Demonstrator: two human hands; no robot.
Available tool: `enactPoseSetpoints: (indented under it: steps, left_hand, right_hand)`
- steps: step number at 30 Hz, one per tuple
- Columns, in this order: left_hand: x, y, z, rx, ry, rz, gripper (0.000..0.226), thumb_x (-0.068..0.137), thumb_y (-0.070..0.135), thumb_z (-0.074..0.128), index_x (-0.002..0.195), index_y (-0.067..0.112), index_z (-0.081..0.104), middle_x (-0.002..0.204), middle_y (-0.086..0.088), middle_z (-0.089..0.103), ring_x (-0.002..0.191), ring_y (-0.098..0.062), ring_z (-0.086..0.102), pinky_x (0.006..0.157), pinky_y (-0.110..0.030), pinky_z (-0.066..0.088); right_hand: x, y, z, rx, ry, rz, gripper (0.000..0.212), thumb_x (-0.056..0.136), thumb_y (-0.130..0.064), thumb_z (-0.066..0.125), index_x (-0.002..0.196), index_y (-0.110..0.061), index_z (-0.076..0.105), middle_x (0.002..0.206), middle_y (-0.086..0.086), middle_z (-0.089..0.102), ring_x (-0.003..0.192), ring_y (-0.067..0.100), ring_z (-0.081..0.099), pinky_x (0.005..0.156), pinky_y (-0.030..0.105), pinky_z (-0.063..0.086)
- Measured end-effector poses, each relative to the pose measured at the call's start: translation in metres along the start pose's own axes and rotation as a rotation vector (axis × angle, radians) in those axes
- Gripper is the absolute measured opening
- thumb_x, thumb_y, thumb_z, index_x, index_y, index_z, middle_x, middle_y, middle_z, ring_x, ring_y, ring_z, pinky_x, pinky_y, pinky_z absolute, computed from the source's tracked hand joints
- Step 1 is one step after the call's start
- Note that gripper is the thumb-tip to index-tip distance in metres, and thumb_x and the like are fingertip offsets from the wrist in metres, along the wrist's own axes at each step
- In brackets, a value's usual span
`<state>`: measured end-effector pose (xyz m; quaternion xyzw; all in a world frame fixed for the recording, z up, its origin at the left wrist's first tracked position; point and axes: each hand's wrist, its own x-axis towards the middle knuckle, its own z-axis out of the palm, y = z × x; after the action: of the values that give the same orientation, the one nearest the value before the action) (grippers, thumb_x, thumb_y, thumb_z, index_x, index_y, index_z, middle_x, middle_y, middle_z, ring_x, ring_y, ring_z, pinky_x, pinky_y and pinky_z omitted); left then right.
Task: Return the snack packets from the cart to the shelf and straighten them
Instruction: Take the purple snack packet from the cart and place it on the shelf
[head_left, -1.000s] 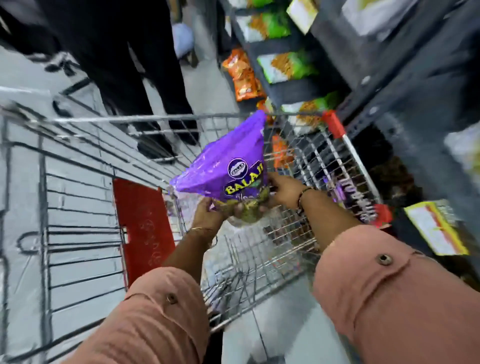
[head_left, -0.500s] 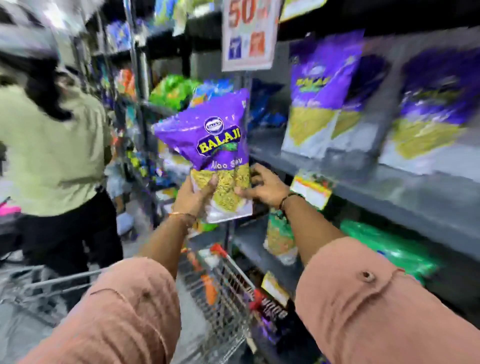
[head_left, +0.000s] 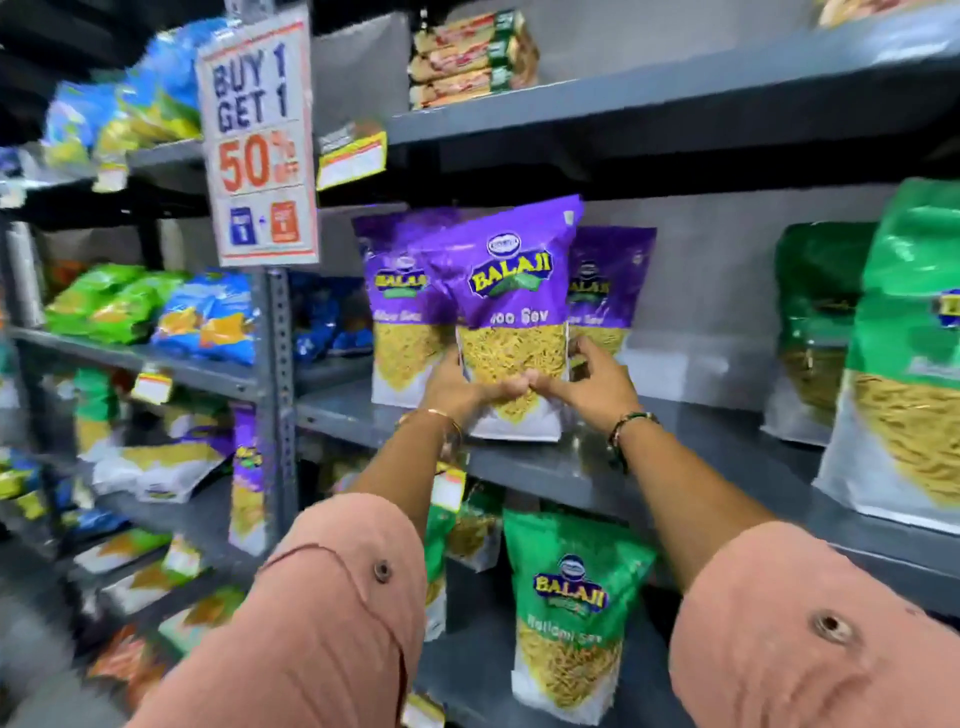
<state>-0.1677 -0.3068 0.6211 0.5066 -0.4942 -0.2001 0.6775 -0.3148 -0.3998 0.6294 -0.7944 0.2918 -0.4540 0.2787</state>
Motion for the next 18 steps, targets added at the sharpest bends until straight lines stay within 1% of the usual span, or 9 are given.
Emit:
enactPoseSetpoints:
  steps: [2,5,7,9,11,13,14,16,18]
  left_hand:
    - [0.014,-0.02,0.012,0.026,-0.029,-0.028,0.059,0.061,-0.006,0.08,0.112,0.007,0.055,0.091,-0.002,0.071,0.069,0.001,0.07,0.062,-0.014,0.055]
    - [0.029,-0.053,0.02,0.082,-0.061,-0.039,0.066,0.058,0.011,0.087,0.115,0.014,0.054,0.11,-0.005,0.068,0.097,-0.013,0.067,0.08,-0.021,0.053]
    - [0.036,-0.062,0.017,0.073,-0.075,-0.037,0.063,0.059,0.013,0.086,0.112,0.02,0.053,0.11,-0.003,0.067,0.098,-0.015,0.063,0.079,-0.018,0.054]
    - [0.042,-0.062,0.011,0.076,-0.104,-0.032,0.065,0.055,0.023,0.088,0.11,0.023,0.054,0.111,-0.002,0.068,0.099,-0.016,0.064,0.085,-0.024,0.054]
    - [0.045,-0.06,0.008,0.082,-0.127,-0.023,0.069,0.052,0.03,0.089,0.112,0.022,0.054,0.111,-0.001,0.068,0.1,-0.016,0.064,0.093,-0.032,0.05]
    - [0.045,-0.059,0.005,0.071,-0.138,-0.032,0.071,0.055,0.025,0.088,0.116,0.018,0.053,0.113,-0.001,0.068,0.098,-0.013,0.063,0.092,-0.029,0.047]
    - [0.046,-0.06,0.005,0.058,-0.145,-0.027,0.073,0.055,0.024,0.088,0.119,0.017,0.053,0.113,-0.001,0.067,0.097,-0.011,0.063,0.089,-0.025,0.046]
    - [0.045,-0.059,0.007,0.034,-0.168,-0.02,0.072,0.059,0.018,0.087,0.122,0.016,0.051,0.111,0.001,0.067,0.092,-0.005,0.062,0.08,-0.015,0.048]
    - [0.045,-0.057,0.007,0.017,-0.188,-0.014,0.067,0.063,0.013,0.084,0.121,0.016,0.051,0.106,0.004,0.066,0.089,-0.002,0.061,0.069,-0.002,0.048]
  right_hand:
    - [0.0,0.02,-0.003,-0.069,0.055,0.071,0.053,0.053,-0.064,0.075,0.087,-0.031,0.051,0.081,-0.001,0.064,0.074,0.022,0.059,0.076,0.038,0.052]
    - [-0.006,0.042,0.004,-0.057,0.1,0.141,0.046,0.055,-0.057,0.078,0.081,-0.03,0.051,0.085,-0.002,0.068,0.074,0.019,0.062,0.077,0.037,0.053]
    - [-0.005,0.045,0.006,-0.025,0.083,0.191,0.05,0.058,-0.054,0.08,0.085,-0.026,0.05,0.088,0.001,0.068,0.075,0.017,0.063,0.072,0.035,0.053]
    - [0.001,0.037,0.008,0.072,0.126,0.197,0.058,0.061,-0.055,0.077,0.101,-0.022,0.051,0.102,0.001,0.063,0.092,0.018,0.063,0.084,0.038,0.054]
    - [0.012,0.016,0.002,0.064,0.386,0.087,0.069,0.068,-0.061,0.068,0.118,-0.018,0.048,0.118,0.003,0.055,0.11,0.023,0.055,0.1,0.044,0.045]
    - [0.029,-0.017,-0.008,-0.172,0.635,-0.129,0.061,0.079,-0.061,0.053,0.125,-0.021,0.047,0.125,0.004,0.054,0.118,0.024,0.048,0.103,0.044,0.038]
    - [0.038,-0.039,-0.013,-0.319,0.69,-0.241,0.054,0.084,-0.057,0.048,0.127,-0.024,0.047,0.127,0.002,0.054,0.119,0.024,0.046,0.101,0.044,0.035]
    - [0.062,-0.078,-0.018,-0.583,0.592,-0.373,0.048,0.088,-0.049,0.043,0.132,-0.028,0.045,0.13,0.0,0.055,0.124,0.025,0.042,0.102,0.046,0.03]
    - [0.094,-0.101,-0.018,-0.79,0.356,-0.324,0.047,0.091,-0.047,0.039,0.133,-0.027,0.044,0.137,0.001,0.052,0.132,0.027,0.035,0.108,0.052,0.021]
